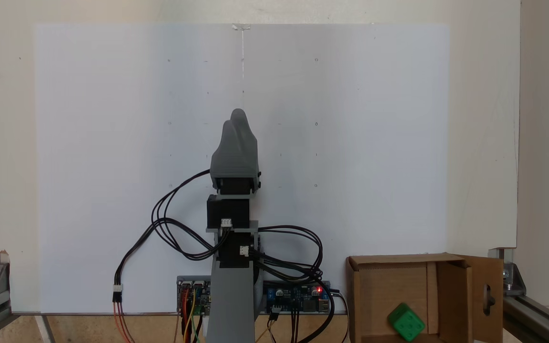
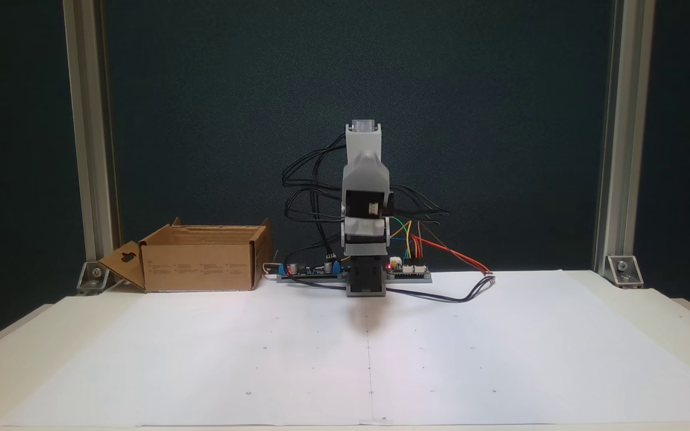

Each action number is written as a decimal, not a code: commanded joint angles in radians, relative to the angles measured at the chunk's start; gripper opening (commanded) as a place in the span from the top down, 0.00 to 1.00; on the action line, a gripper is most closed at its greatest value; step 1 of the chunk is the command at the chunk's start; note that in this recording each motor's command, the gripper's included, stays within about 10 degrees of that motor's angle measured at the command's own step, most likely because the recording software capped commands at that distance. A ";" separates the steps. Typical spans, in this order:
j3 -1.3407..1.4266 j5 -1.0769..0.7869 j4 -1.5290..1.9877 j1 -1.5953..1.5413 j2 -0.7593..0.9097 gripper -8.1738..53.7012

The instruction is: Grasp a green dice and put it in the bin.

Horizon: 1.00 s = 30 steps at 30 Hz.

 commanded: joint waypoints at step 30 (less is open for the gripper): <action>0.198 0.038 -0.048 0.049 0.104 0.16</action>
